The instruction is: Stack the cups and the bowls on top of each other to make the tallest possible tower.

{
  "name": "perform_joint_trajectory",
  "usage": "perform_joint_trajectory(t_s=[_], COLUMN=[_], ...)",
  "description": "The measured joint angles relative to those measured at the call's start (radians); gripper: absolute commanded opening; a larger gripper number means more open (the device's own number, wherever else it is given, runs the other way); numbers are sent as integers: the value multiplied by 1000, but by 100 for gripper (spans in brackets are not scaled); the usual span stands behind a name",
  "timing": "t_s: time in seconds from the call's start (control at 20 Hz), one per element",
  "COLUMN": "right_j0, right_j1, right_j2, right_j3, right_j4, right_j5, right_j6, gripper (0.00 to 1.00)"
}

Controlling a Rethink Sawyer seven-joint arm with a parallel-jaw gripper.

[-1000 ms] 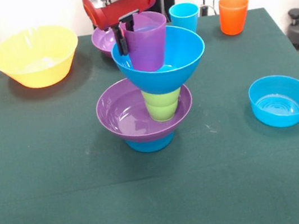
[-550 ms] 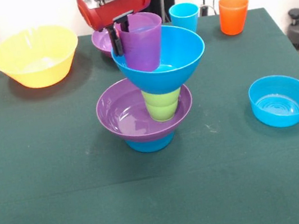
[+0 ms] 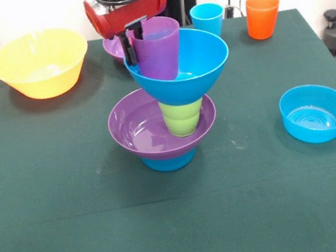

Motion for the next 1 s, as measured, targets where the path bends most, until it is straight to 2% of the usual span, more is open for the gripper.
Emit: perform_joint_trajectory(t_s=[1.0], right_j0=[0], right_j1=[2], right_j2=[14], right_j3=[17], right_j4=[-2], right_j5=[0], right_j6=[0], gripper=[0])
